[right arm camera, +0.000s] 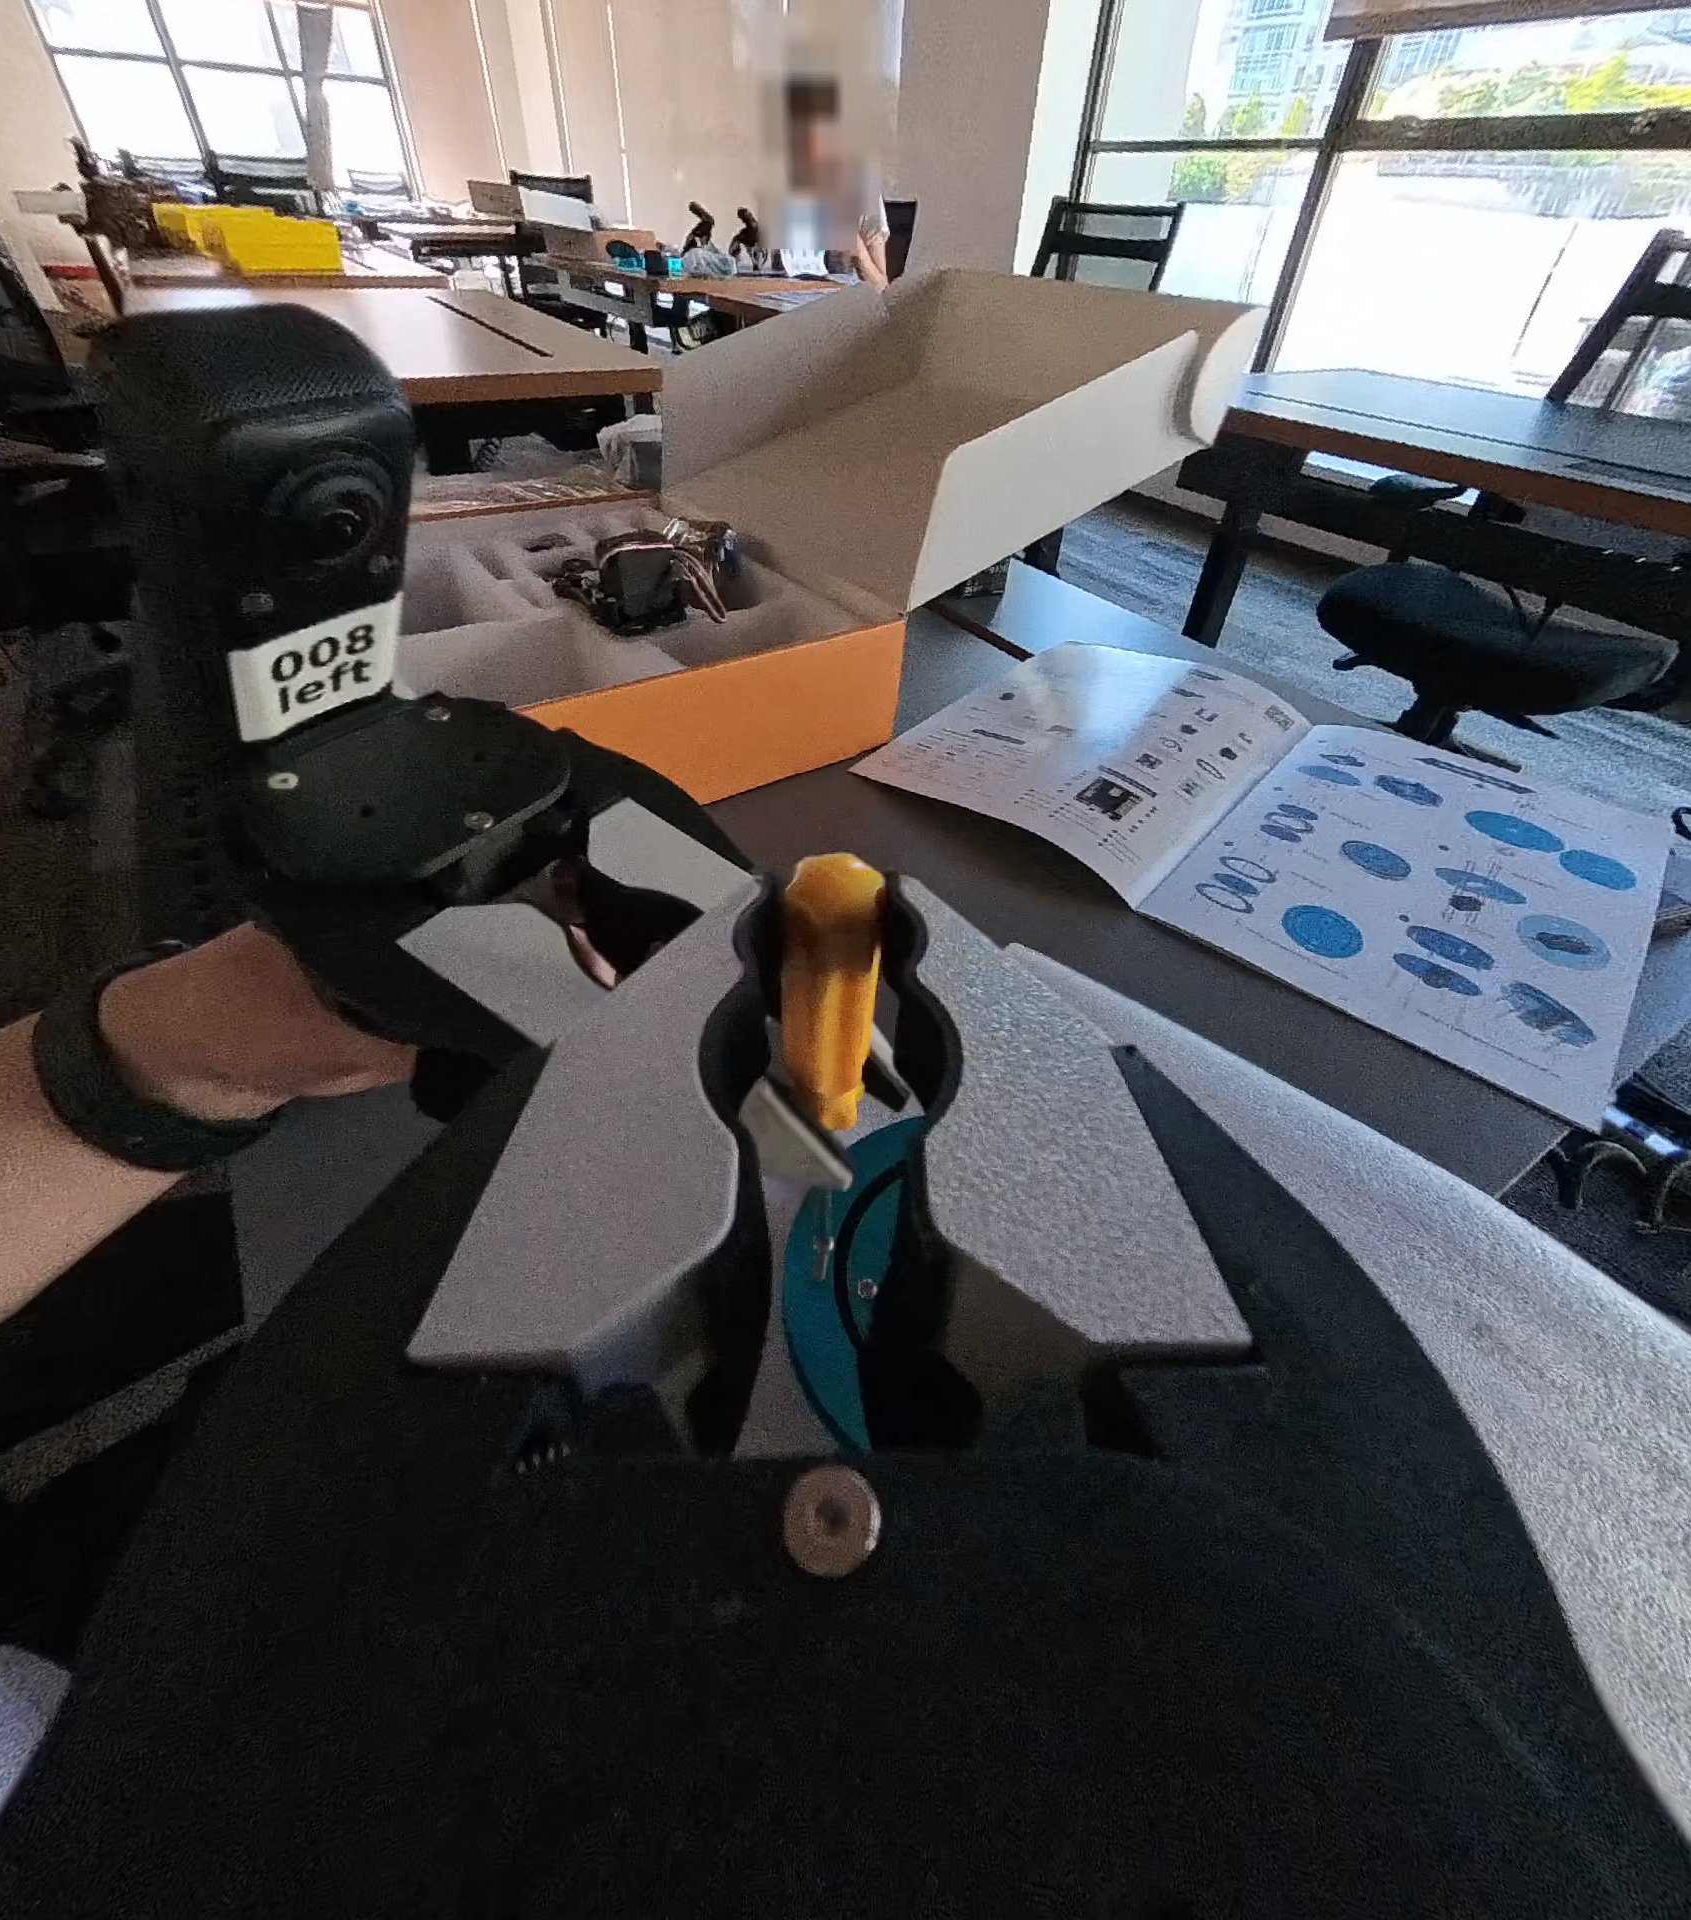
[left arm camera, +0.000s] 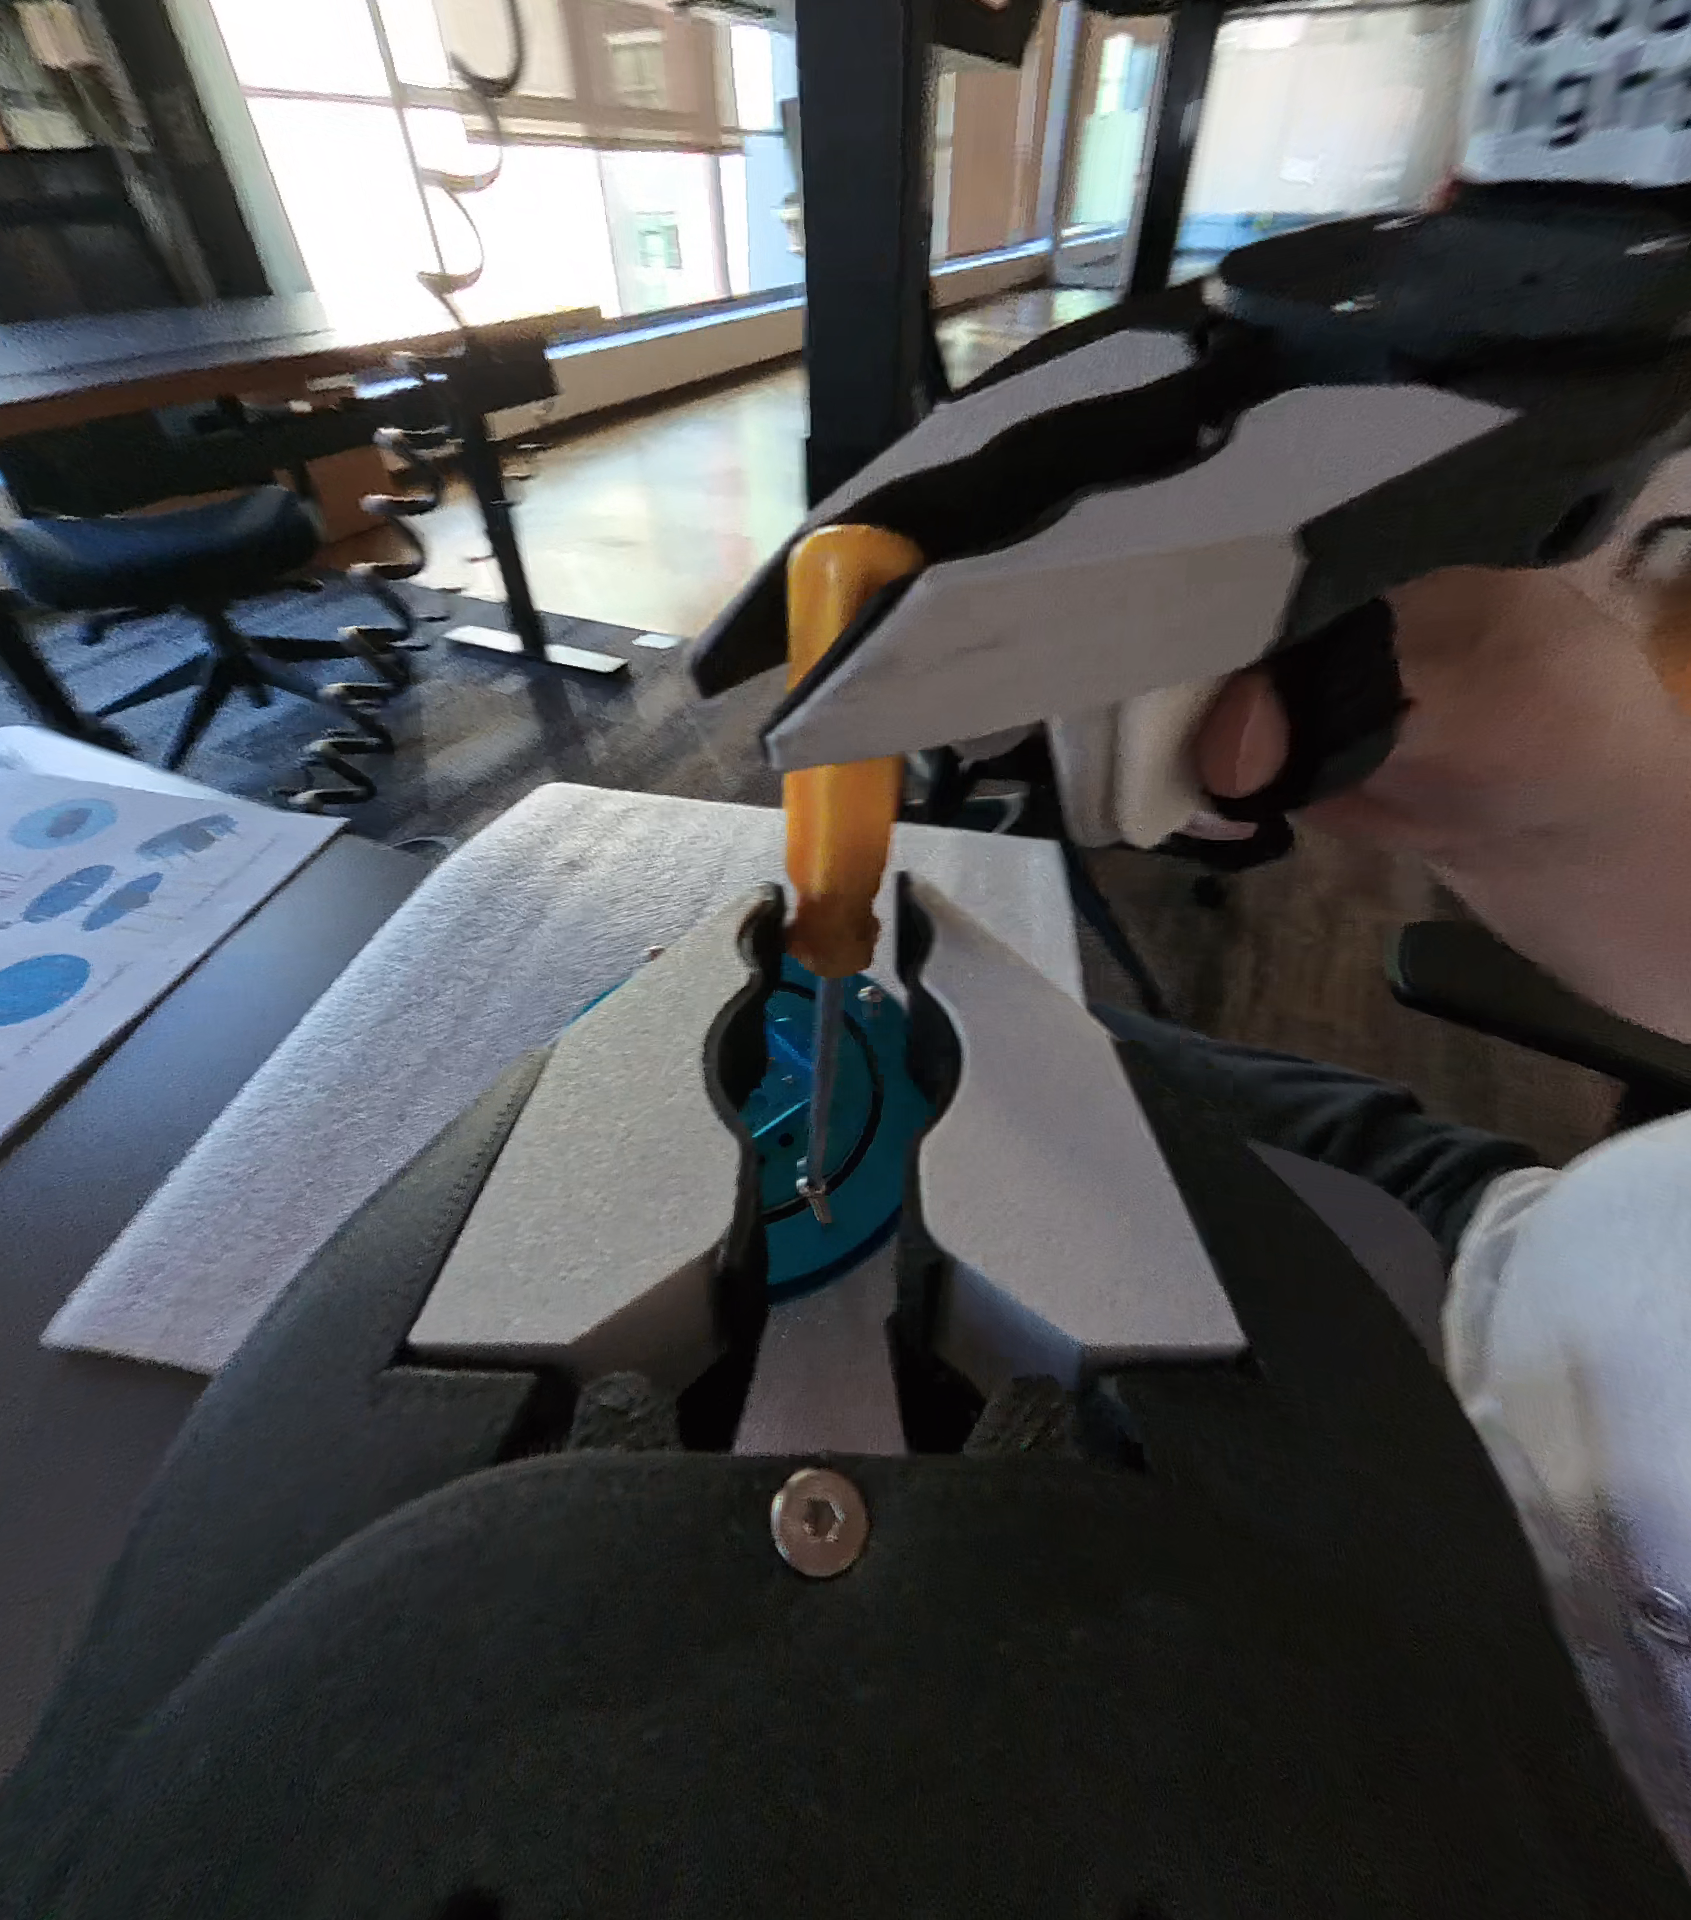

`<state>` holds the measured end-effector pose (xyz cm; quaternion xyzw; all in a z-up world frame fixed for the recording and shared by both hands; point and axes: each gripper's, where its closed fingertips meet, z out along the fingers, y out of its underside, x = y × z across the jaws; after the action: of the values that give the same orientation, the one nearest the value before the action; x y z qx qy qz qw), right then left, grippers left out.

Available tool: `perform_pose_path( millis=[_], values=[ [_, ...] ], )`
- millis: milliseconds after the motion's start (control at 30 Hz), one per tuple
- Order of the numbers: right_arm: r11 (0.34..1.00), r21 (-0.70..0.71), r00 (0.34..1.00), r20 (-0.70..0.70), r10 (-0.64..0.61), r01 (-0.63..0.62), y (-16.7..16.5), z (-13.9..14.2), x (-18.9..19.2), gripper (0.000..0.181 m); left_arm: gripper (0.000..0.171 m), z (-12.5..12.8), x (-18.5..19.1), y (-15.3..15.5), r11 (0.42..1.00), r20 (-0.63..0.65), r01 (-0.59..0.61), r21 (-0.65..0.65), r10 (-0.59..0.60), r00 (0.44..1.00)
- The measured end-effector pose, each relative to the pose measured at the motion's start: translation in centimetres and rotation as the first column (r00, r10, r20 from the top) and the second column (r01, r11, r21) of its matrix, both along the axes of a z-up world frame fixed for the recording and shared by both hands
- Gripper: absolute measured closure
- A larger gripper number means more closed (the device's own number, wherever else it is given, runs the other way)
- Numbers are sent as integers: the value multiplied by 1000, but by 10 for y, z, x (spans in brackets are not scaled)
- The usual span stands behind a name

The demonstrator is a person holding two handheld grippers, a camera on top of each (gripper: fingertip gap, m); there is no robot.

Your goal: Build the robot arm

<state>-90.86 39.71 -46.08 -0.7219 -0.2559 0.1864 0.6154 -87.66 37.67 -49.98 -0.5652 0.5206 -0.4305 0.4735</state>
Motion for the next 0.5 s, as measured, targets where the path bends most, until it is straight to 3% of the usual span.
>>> perform_pose_path(
  millis=[100, 167, 233, 300, 400, 500],
  values=[
    [1000, 3, 998, 51, 30, -31, -3, 6, -8, 164, 156, -1, -2, 0, 1000, -21, 1, 26, 0, 1000],
    [995, -16, 991, 88, 99, -98, -5, 8, -12, 147, 156, -1, -3, -6, 996, -21, 84, 5, -84, 996],
    [979, -59, 974, 107, 202, -197, -11, 5, -16, 164, 156, 0, -4, -8, 991, -9, 135, -21, -135, 991],
    [983, -66, 980, 84, 178, -173, -7, -2, -6, 164, 155, 1, -3, -7, 988, 17, 142, -52, -142, 990],
    [997, -68, 998, 45, 49, -46, 2, -4, 5, 163, 128, 2, 0, -5, 996, 36, 83, -39, -82, 996],
    [999, -36, 1000, 25, -4, 5, 2, 3, 2, 163, 128, -10, 0, 5, 999, -49, -19, 29, 20, 999]
  ],
)
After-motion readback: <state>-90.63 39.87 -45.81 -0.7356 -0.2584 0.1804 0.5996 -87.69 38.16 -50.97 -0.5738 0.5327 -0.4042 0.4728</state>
